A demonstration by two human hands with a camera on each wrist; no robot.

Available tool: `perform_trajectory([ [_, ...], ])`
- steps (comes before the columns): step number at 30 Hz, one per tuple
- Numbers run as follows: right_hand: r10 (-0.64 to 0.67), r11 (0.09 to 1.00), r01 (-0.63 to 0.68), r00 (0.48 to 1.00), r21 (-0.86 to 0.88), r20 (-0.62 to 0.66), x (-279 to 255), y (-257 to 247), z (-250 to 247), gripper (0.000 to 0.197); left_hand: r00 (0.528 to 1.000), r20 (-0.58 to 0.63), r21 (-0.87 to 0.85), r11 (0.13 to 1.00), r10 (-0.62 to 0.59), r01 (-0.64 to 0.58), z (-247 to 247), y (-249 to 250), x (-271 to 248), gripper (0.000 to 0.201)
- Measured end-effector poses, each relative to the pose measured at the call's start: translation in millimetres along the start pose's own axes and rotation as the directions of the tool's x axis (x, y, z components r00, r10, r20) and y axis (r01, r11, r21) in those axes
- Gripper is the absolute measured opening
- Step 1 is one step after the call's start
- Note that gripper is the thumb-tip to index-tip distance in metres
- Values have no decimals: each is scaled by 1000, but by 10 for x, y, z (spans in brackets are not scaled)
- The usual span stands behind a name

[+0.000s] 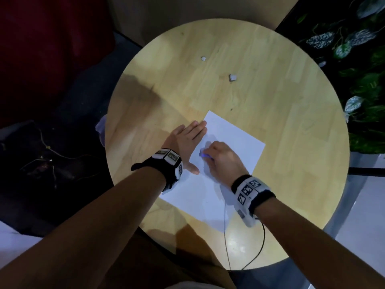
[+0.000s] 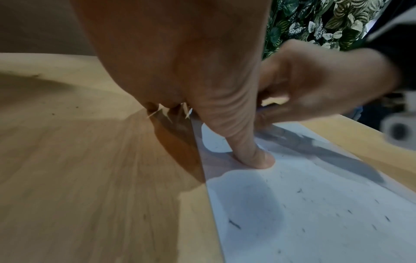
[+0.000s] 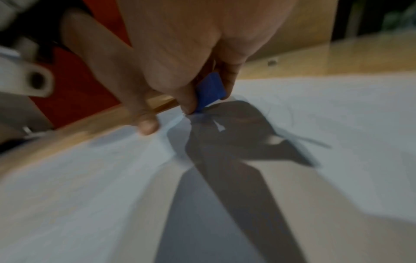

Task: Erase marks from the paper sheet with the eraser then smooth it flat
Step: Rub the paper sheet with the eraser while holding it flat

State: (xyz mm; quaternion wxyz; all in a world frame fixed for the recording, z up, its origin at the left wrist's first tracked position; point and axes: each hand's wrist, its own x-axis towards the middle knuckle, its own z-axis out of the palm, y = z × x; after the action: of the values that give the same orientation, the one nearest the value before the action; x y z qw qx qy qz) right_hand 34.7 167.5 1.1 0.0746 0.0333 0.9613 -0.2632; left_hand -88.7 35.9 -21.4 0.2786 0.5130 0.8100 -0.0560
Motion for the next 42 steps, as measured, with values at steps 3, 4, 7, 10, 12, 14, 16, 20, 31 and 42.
perform_trajectory([
  [3,179,983,-184,969,-17,-170,352,234,-43,13,1000,15,0,1000,6,-6,-34,17,-9,132],
  [4,220,975,-222,953,14,-206,340,238,6,14,1000,18,0,1000,6,-6,-36,23,-9,132],
  [7,148,988,-139,977,71,-155,-27,-33,189,15,1000,13,32,999,-16,15,-17,37,-5,133],
  [10,-1,999,2,1000,35,-14,-127,-98,108,13,1000,13,52,998,-23,22,-22,35,7,134],
  [12,73,996,-76,995,-43,-68,174,77,10,12,999,32,35,999,-17,16,-39,25,1,133],
  [14,217,974,-226,954,-20,-207,390,241,-34,13,999,43,21,1000,-10,9,-52,27,-6,134],
  [16,253,967,-253,939,31,-232,292,190,66,14,999,44,23,1000,-8,7,-50,37,-7,133],
  [20,26,998,-25,999,49,-38,-221,-138,165,13,999,33,57,998,-21,20,-50,46,-6,132],
  [31,31,997,-28,999,72,-41,-263,-127,183,14,998,49,27,999,-29,28,-73,62,-12,133],
  [42,92,994,-87,992,66,-83,-259,-62,183,14,994,81,42,997,-71,67,-133,107,10,132],
])
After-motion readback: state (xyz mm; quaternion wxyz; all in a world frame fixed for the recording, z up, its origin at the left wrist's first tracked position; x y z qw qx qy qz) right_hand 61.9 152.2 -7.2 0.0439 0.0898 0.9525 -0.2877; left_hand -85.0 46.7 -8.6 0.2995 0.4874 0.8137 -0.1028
